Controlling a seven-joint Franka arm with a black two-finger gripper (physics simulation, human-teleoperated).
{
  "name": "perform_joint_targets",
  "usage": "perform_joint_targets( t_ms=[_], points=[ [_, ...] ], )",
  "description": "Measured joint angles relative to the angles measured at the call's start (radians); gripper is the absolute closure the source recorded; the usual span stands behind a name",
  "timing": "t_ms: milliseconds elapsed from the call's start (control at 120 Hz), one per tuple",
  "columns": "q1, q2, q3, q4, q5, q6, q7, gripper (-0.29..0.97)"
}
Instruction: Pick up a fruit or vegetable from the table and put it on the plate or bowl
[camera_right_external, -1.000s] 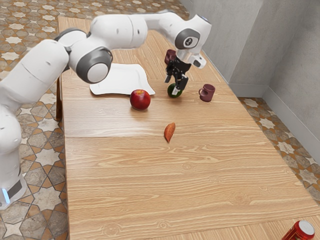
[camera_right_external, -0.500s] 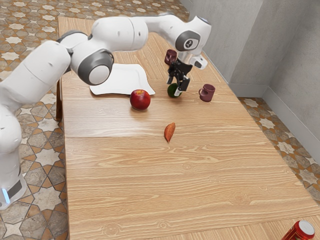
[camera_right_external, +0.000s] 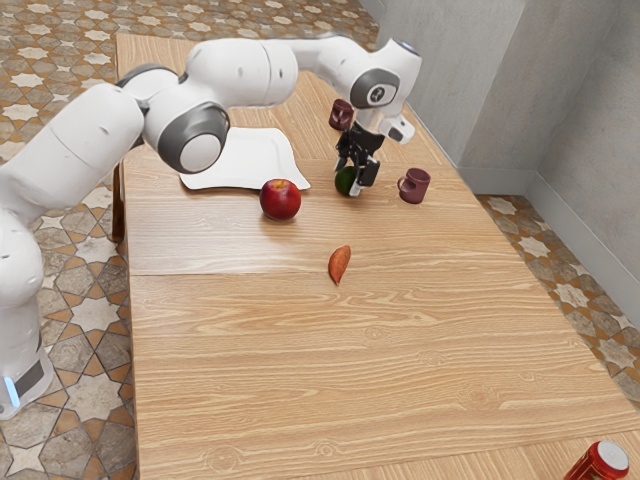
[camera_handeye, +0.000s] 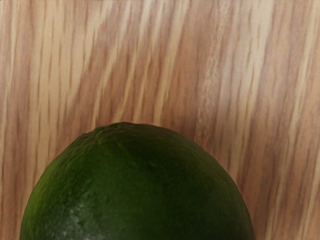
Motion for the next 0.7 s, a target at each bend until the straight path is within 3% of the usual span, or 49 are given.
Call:
perform_joint_targets(
  t_ms=[258,433,700],
  points=[
    [0.0,0.005,0.0,-0.001,0.0,0.013,0.001,0.01],
    [-0.001,0.002,0.0,-0.002,0.003,0.004,0.0,0.29],
    [0.0,-0.005,0.001,-0.002,0.007,-0.023,0.0,0.31]
  ],
)
